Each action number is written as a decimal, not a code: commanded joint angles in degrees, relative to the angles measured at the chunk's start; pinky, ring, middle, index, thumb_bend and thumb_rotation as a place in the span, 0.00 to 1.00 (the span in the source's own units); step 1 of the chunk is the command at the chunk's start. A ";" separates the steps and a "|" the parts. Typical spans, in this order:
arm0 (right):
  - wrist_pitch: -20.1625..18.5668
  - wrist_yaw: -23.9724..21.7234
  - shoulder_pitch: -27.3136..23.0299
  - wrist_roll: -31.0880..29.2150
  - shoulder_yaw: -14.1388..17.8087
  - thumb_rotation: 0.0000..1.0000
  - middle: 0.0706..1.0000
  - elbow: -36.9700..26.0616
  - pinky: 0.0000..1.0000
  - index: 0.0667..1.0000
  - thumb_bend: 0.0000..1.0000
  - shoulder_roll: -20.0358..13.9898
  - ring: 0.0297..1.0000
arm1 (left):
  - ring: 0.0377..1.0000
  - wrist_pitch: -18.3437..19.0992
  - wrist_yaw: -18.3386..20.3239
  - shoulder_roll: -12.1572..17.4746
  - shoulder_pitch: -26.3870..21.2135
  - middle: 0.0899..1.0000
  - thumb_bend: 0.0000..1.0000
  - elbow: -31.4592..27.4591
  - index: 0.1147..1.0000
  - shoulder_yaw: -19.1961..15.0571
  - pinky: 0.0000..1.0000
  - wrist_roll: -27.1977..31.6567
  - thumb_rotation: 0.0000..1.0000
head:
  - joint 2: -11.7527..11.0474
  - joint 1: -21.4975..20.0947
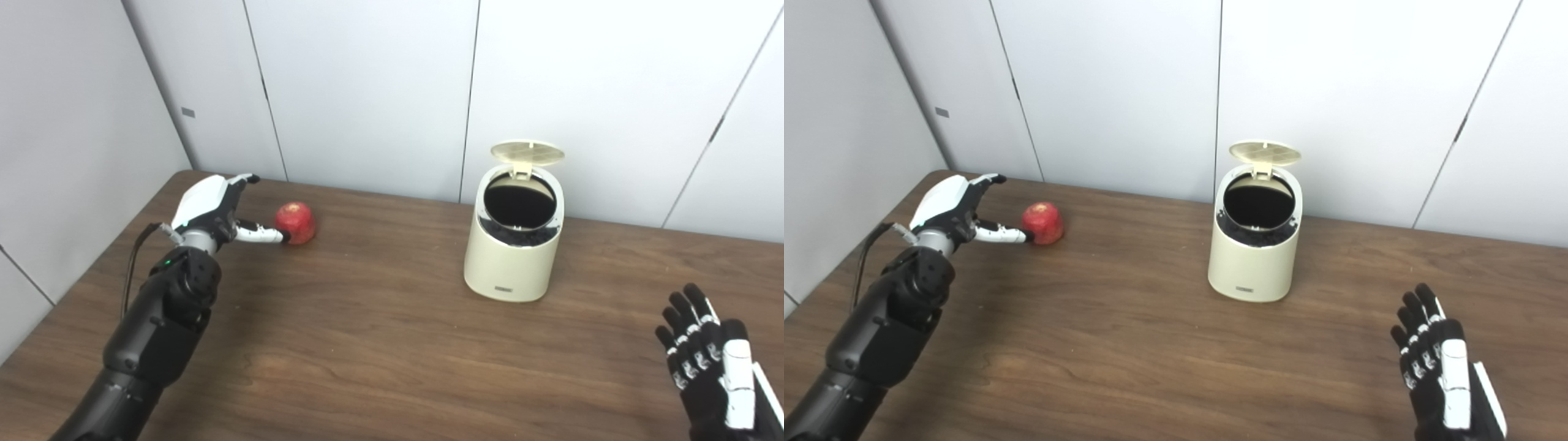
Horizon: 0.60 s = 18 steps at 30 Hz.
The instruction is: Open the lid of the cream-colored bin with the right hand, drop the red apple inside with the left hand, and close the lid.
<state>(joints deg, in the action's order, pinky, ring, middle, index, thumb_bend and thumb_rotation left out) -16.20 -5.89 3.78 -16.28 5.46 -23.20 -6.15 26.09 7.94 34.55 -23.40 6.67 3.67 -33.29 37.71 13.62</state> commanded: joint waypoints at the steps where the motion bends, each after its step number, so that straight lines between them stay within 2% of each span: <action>1: 2.09 0.09 -0.85 -0.38 0.15 0.93 0.98 -1.65 1.00 0.97 0.48 0.29 1.00 | 0.92 -0.66 0.93 2.66 -4.10 0.92 0.93 0.25 0.90 0.53 0.74 -1.17 0.32 | 0.10 0.04; 4: 2.30 0.22 -0.87 -0.13 0.23 0.93 0.97 -1.73 1.00 0.97 0.48 0.55 1.00 | 0.93 -0.52 2.94 2.47 -6.51 0.93 0.93 2.08 0.91 1.79 0.77 -0.43 0.34 | 0.18 -0.10; 8: 3.00 -0.13 -0.79 -0.22 0.19 0.93 0.98 -1.63 0.99 0.97 0.47 0.70 1.00 | 0.85 -1.04 4.49 1.62 -8.72 0.88 0.95 4.11 0.91 2.80 0.70 0.59 0.32 | 0.14 -0.25; 16: 3.91 -0.52 -0.75 0.65 -0.30 0.95 0.99 -1.06 0.96 0.98 0.47 0.54 1.00 | 0.80 -0.25 7.98 1.11 -12.85 0.87 0.93 9.10 0.88 6.20 0.66 0.16 0.28 | 0.19 -0.77; 18: 3.86 -0.50 -0.79 0.76 -0.41 0.95 0.99 -1.00 0.96 0.98 0.47 0.58 1.00 | 0.81 0.02 9.25 1.43 -13.92 0.88 0.92 10.19 0.88 7.63 0.66 -0.60 0.25 | 0.15 -0.98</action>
<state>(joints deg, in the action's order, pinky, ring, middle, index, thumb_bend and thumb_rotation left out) -15.14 -5.81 3.82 -15.48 5.17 -23.18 -5.30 26.05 17.02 33.99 -33.27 17.34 11.15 -32.67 37.79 12.66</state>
